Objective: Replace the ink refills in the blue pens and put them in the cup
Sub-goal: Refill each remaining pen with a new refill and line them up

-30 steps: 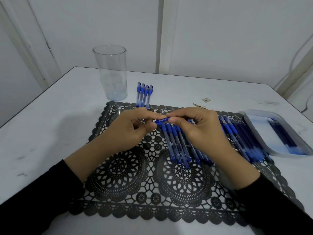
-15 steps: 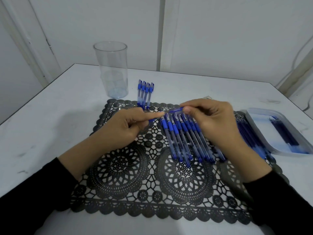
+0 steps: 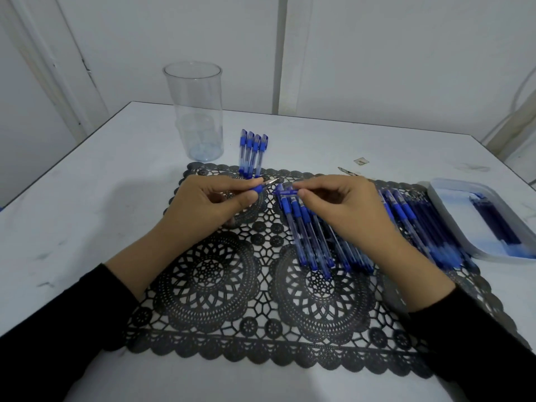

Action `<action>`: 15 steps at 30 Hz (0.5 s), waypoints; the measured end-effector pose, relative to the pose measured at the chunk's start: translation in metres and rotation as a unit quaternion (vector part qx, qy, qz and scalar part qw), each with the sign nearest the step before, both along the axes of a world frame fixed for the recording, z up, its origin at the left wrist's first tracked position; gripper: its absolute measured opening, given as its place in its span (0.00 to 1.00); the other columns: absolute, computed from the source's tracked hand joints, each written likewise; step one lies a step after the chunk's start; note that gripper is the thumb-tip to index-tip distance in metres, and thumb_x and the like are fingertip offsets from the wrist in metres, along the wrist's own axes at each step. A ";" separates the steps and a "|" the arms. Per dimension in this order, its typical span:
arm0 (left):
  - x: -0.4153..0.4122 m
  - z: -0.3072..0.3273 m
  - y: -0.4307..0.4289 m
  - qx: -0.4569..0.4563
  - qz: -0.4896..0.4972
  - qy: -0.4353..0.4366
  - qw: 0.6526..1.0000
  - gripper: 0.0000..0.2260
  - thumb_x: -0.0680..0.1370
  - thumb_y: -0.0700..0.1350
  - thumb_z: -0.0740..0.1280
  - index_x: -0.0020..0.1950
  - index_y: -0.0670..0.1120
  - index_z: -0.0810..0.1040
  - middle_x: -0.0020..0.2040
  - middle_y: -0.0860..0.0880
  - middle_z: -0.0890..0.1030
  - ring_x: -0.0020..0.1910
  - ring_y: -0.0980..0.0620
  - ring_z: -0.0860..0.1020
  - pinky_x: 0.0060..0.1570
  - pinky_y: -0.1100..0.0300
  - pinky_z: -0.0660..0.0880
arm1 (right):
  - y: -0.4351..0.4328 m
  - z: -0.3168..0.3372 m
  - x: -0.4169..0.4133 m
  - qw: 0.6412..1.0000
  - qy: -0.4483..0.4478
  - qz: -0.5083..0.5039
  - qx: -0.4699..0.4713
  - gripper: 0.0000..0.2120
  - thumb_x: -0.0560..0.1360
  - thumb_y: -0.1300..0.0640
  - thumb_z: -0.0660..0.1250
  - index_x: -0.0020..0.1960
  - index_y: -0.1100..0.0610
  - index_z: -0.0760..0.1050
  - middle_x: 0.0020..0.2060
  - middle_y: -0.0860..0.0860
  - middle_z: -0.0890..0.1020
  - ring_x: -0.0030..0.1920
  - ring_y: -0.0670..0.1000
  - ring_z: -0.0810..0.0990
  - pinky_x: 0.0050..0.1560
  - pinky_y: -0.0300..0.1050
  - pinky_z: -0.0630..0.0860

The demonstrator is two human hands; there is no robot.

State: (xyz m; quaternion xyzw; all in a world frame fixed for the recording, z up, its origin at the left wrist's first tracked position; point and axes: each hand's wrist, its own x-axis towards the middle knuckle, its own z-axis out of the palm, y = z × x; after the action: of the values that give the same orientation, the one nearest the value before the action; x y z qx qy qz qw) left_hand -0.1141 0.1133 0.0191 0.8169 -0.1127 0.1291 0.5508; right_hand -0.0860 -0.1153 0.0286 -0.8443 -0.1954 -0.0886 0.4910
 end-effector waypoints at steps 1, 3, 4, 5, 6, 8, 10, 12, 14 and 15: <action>0.001 -0.001 0.000 -0.007 0.010 0.006 1.000 0.11 0.74 0.41 0.74 0.55 0.52 0.84 0.36 0.60 0.85 0.28 0.60 0.78 0.32 0.71 0.74 | 0.004 -0.003 0.000 0.999 -0.021 0.001 -0.028 0.07 0.75 0.58 0.71 0.51 0.51 0.84 0.41 0.47 0.85 0.40 0.46 0.82 0.41 0.37 0.78; 0.003 -0.004 0.001 -0.014 0.030 0.013 0.999 0.10 0.74 0.42 0.75 0.54 0.51 0.85 0.36 0.59 0.85 0.30 0.58 0.81 0.32 0.71 0.74 | 0.012 -0.007 0.001 0.994 -0.067 0.006 -0.085 0.07 0.75 0.57 0.72 0.52 0.51 0.84 0.43 0.47 0.85 0.42 0.45 0.81 0.45 0.40 0.78; 0.004 -0.006 0.002 -0.014 0.039 0.013 0.999 0.10 0.73 0.43 0.75 0.53 0.52 0.85 0.36 0.59 0.85 0.31 0.57 0.81 0.32 0.71 0.74 | 0.016 -0.009 0.000 0.991 -0.087 0.010 -0.105 0.07 0.75 0.57 0.72 0.52 0.52 0.85 0.43 0.47 0.85 0.42 0.43 0.80 0.46 0.37 0.77; 0.005 -0.007 0.003 -0.009 0.046 0.011 0.999 0.09 0.73 0.45 0.75 0.52 0.54 0.85 0.37 0.58 0.85 0.32 0.56 0.82 0.33 0.70 0.74 | 0.019 -0.010 0.000 0.987 -0.102 0.013 -0.124 0.07 0.75 0.57 0.72 0.52 0.52 0.85 0.44 0.46 0.85 0.43 0.41 0.79 0.47 0.35 0.75; 0.006 -0.008 0.004 0.000 0.051 0.006 0.999 0.09 0.73 0.46 0.75 0.52 0.56 0.85 0.37 0.57 0.85 0.33 0.54 0.82 0.34 0.69 0.74 | 0.021 -0.010 0.000 0.983 -0.114 0.015 -0.143 0.07 0.75 0.56 0.72 0.52 0.52 0.85 0.45 0.46 0.85 0.44 0.42 0.79 0.49 0.33 0.73; 0.007 -0.009 0.006 0.025 0.059 -0.005 0.998 0.09 0.74 0.47 0.75 0.52 0.57 0.85 0.39 0.57 0.86 0.36 0.48 0.83 0.38 0.64 0.79 | 0.026 -0.012 -0.001 0.975 -0.131 0.020 -0.178 0.07 0.74 0.56 0.72 0.51 0.53 0.85 0.45 0.47 0.85 0.47 0.46 0.80 0.53 0.37 0.71; 0.009 -0.011 0.008 0.049 0.062 -0.017 0.997 0.09 0.74 0.46 0.75 0.53 0.57 0.85 0.42 0.59 0.86 0.40 0.50 0.84 0.46 0.60 0.81 | 0.029 -0.016 -0.001 0.969 -0.140 0.015 -0.204 0.06 0.74 0.55 0.72 0.51 0.52 0.85 0.44 0.46 0.85 0.49 0.51 0.79 0.57 0.45 0.70; 0.009 -0.012 0.009 0.072 0.061 -0.029 0.995 0.10 0.75 0.45 0.74 0.54 0.58 0.84 0.44 0.61 0.85 0.42 0.54 0.84 0.47 0.65 0.79 | 0.029 -0.020 0.000 0.966 -0.134 0.000 -0.222 0.06 0.74 0.54 0.72 0.51 0.50 0.84 0.44 0.44 0.84 0.51 0.52 0.76 0.58 0.52 0.69; 0.009 -0.011 0.010 0.099 0.057 -0.046 0.992 0.11 0.75 0.46 0.74 0.56 0.58 0.83 0.46 0.62 0.84 0.43 0.60 0.83 0.44 0.72 0.75 | 0.029 -0.021 -0.001 0.966 -0.118 -0.006 -0.230 0.06 0.75 0.54 0.71 0.52 0.49 0.83 0.43 0.43 0.83 0.52 0.53 0.73 0.57 0.53 0.69; 0.009 -0.011 0.011 0.110 0.055 -0.053 0.991 0.12 0.75 0.46 0.74 0.56 0.59 0.82 0.46 0.63 0.84 0.43 0.62 0.82 0.43 0.74 0.74 | 0.028 -0.021 -0.001 0.966 -0.110 -0.004 -0.234 0.07 0.75 0.54 0.71 0.52 0.49 0.83 0.43 0.43 0.83 0.52 0.53 0.72 0.57 0.53 0.68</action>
State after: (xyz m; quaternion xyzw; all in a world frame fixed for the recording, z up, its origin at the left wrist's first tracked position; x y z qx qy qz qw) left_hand -0.1056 0.1239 0.0079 0.8694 -0.1102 0.1893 0.4429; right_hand -0.0873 -0.0870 0.0076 -0.9214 -0.2600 -0.1355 0.2552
